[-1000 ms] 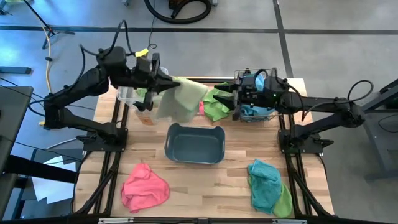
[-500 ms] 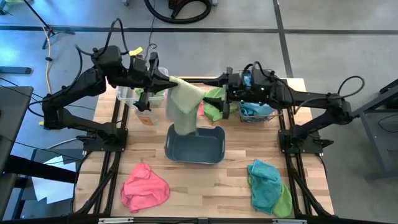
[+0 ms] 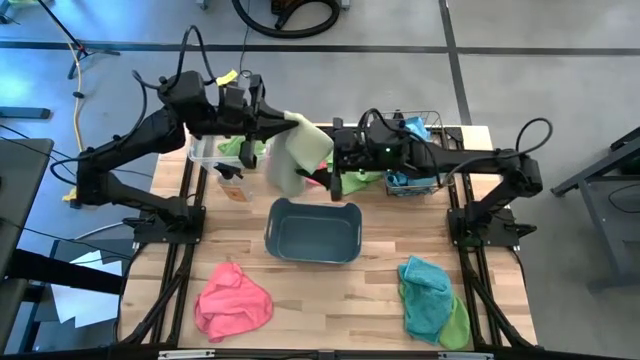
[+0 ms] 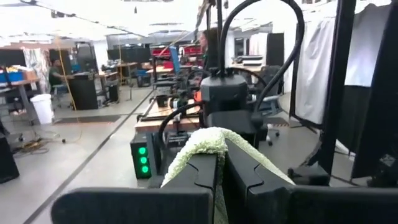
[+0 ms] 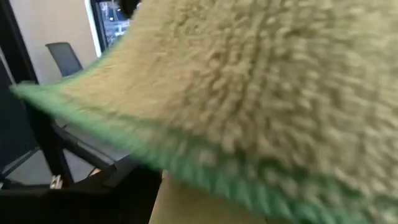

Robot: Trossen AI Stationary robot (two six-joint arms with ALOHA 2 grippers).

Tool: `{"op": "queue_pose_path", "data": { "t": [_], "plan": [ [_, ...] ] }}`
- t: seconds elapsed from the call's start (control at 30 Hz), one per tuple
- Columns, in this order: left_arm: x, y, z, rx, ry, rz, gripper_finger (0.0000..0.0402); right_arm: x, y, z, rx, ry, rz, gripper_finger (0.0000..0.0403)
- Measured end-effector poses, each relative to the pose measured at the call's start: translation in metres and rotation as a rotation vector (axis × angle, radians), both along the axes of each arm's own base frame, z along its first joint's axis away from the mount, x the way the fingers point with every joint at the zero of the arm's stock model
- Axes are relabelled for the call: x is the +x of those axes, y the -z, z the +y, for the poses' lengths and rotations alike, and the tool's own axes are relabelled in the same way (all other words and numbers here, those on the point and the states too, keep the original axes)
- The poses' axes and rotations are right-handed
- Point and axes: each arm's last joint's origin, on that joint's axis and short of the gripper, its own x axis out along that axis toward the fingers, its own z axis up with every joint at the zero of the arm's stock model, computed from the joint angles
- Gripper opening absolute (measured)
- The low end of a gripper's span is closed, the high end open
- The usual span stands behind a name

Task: Sort microfiber towel by color & place in baskets
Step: Put the green microfiber cloth into the blue bin

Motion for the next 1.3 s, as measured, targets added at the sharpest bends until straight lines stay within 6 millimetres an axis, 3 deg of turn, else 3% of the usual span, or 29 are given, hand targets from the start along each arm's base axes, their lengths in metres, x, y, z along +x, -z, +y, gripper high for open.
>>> {"op": "queue_pose_path", "data": {
  "t": [0.23, 0.57, 0.7, 0.9, 1.13, 1.3],
  "plan": [
    [0.013, 0.003, 0.003, 0.002, 0.006, -0.017, 0.0, 0.014, 0.004, -0.002, -0.003, 0.008, -0.037, 0.0299],
    [0.02, 0.003, 0.005, -0.011, 0.019, -0.046, 0.0, 0.017, 0.003, -0.003, 0.0, 0.069, -0.075, 0.0287],
    [0.022, 0.002, 0.005, -0.004, 0.02, -0.066, 0.0, 0.017, 0.003, -0.004, 0.024, 0.084, -0.075, 0.0223],
    [0.021, 0.0, 0.005, -0.002, 0.02, -0.085, 0.0001, 0.017, 0.003, -0.003, 0.027, 0.07, -0.076, 0.0027],
    [0.019, 0.002, 0.006, -0.037, 0.007, -0.056, 0.0045, 0.014, 0.002, -0.006, 0.03, 0.067, -0.062, 0.0006],
    [0.005, 0.001, 0.007, -0.055, -0.045, -0.008, 0.0102, -0.004, -0.008, -0.016, 0.024, 0.099, -0.016, 0.0003]
  ]
}}
